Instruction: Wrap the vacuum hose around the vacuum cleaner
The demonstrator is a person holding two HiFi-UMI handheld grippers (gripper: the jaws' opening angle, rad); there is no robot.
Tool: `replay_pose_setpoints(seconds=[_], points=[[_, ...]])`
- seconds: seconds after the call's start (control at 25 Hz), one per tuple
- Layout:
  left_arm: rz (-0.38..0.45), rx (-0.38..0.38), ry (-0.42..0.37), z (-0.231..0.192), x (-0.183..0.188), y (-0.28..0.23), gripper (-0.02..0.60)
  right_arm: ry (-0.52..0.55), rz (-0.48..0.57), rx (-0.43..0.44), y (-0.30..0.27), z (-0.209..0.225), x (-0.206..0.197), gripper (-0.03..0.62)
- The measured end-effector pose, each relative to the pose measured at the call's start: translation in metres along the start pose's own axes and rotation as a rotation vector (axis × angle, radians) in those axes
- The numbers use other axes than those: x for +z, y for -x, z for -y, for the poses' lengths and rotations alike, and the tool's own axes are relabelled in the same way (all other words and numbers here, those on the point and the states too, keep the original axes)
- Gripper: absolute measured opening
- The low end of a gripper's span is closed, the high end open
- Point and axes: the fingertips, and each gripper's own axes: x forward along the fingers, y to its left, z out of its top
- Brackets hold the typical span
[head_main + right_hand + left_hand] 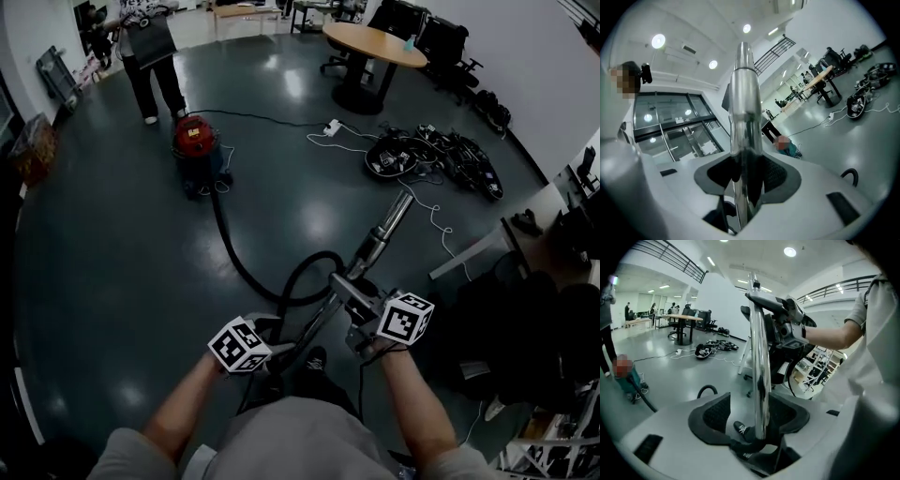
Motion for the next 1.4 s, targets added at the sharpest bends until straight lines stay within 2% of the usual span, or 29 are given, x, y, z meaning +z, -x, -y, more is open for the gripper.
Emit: replay_pose_setpoints(seconds=[0.16,0.32,0.44,0.56,0.72,0.84,0.96,1.12,1.24,1.32,1.4], points=[[-0.066,0.043,0.035,-0.009,-0.011,-0.006,0.245,-0.052,0.072,-0.005,0.012,0.038,0.043,0.160],[-0.122,0.001,0.012,0.000,0.003,-0.044,0.245,-0.053,0.076,0.001,0.017,0.068,0.078,0.160],[-0.127,-0.030,-0.020,0.007,0.029,-0.072,0.245,-0.062,0.052,0.016,0.011,0.081,0.097,0.160],[-0.115,-0.034,-0.065,0.007,0.062,-0.092,0.245,-0.060,0.013,0.056,-0.004,0.084,0.113,0.160],[-0.067,-0.002,-0.111,-0.002,0.113,-0.119,0.245,-0.035,-0.083,0.135,-0.027,0.071,0.125,0.160],[-0.019,-0.002,-0.101,-0.006,0.138,-0.133,0.247,-0.014,-0.151,0.163,-0.040,0.064,0.125,0.160],[0.024,-0.043,-0.069,-0.014,0.157,-0.133,0.232,0.015,-0.181,0.170,-0.054,0.060,0.132,0.160],[0.103,-0.119,0.009,-0.027,0.177,-0.128,0.204,0.031,-0.172,0.148,-0.075,0.063,0.146,0.160],[0.141,-0.181,0.045,-0.038,0.192,-0.122,0.198,0.044,-0.146,0.097,-0.088,0.069,0.158,0.166],[0.147,-0.223,0.057,-0.048,0.196,-0.119,0.195,0.071,-0.123,0.038,-0.090,0.076,0.162,0.240],[0.145,-0.260,0.045,-0.056,0.204,-0.117,0.192,0.093,-0.091,-0.029,-0.084,0.087,0.172,0.253]])
